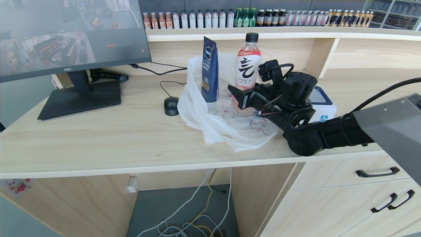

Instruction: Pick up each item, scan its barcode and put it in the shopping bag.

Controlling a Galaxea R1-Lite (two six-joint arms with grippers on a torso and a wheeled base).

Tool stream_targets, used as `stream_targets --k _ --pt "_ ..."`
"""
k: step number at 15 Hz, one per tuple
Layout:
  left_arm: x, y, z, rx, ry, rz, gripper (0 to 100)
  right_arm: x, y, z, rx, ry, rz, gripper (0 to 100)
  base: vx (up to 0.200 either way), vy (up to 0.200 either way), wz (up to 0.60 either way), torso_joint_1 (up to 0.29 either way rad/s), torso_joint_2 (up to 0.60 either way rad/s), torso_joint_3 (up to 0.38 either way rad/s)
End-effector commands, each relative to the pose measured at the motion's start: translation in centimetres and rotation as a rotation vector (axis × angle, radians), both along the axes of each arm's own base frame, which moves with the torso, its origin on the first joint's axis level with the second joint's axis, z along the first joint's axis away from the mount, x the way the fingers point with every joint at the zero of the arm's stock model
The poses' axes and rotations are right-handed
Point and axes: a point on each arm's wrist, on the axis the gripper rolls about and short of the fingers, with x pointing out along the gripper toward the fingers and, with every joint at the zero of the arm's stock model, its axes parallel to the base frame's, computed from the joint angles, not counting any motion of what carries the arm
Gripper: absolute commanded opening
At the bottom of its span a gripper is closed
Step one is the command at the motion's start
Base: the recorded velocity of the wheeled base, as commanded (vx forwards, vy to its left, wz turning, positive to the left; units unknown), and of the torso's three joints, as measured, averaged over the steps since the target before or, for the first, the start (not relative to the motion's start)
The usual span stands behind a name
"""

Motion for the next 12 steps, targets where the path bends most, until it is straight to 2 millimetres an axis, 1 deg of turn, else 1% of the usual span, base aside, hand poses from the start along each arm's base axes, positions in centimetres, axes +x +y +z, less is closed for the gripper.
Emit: stream_targets --k 1,8,10,11,12 --pt "0.0 0.0 0.0 0.0 0.0 0.001 100 0.0 0.0 -0.2 -0.002 0.0 0.001 100 0.0 0.0 0.0 0.0 0.0 0.0" --pt "0.0 0.0 0.0 0.0 0.0 0.001 100 -0.3 0.0 0.5 0.008 -0.023 0.001 100 0.0 0.0 0.0 0.0 0.0 0.0" --pt "0.0 0.0 0.0 0.0 0.0 0.001 100 -1.1 -0.4 1.5 0.014 -0.034 -0.001 100 0.0 0.0 0.0 0.0 0.0 0.0" --pt "0.0 0.0 0.0 0.0 0.0 0.001 100 -1.1 -0.4 1.5 0.014 -0.034 -0.001 100 0.0 0.0 0.0 0.0 0.0 0.0" --pt "0.0 0.0 0.0 0.0 0.0 0.001 100 -2.0 -0.6 2.7 0.028 -0.051 -0.017 100 0.0 0.0 0.0 0.0 0.0 0.0"
